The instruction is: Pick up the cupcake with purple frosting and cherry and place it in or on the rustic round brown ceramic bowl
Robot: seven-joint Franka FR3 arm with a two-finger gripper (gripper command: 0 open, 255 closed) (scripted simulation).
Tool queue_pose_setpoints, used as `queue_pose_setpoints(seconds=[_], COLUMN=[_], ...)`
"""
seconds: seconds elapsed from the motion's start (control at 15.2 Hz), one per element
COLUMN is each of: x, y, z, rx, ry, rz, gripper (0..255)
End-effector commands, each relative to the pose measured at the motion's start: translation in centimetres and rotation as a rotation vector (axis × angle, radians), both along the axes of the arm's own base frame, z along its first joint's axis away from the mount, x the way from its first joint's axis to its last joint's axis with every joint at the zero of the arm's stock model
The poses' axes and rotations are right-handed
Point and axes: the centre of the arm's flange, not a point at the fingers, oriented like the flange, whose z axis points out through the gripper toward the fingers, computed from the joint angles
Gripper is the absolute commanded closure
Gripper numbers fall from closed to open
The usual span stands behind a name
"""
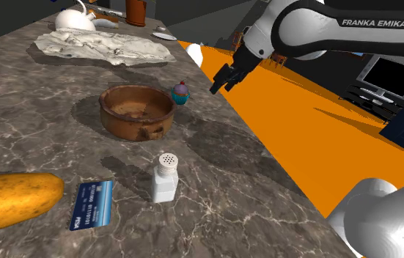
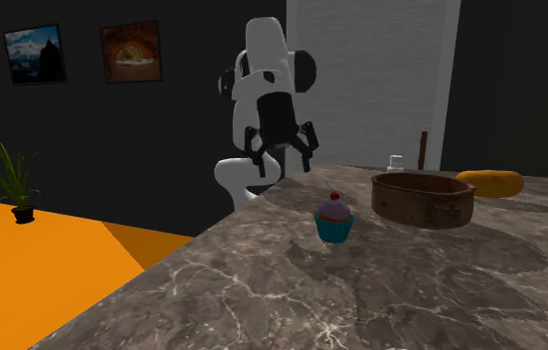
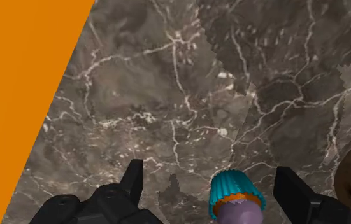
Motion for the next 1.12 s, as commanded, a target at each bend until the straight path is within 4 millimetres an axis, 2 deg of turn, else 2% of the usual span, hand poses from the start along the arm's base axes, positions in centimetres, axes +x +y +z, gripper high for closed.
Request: queue_pose_setpoints(seconds=[0.0,0.33,0.4,0.86,1.06], x=[1.9,6.2,6.4,8.0,8.0], y=[1.3,4.9,5.0,6.0,6.0], z=[-0.5,-1.4,-1.5,-5.0,-5.0], rx=[0.022,0.072,0.075,0.075,0.075], ry=[-0.023,-0.073,-0.076,-0.076,-0.076], rz=[0.01,0.036,0.037,0.037,0.037], gripper=[0,0,0,0,0])
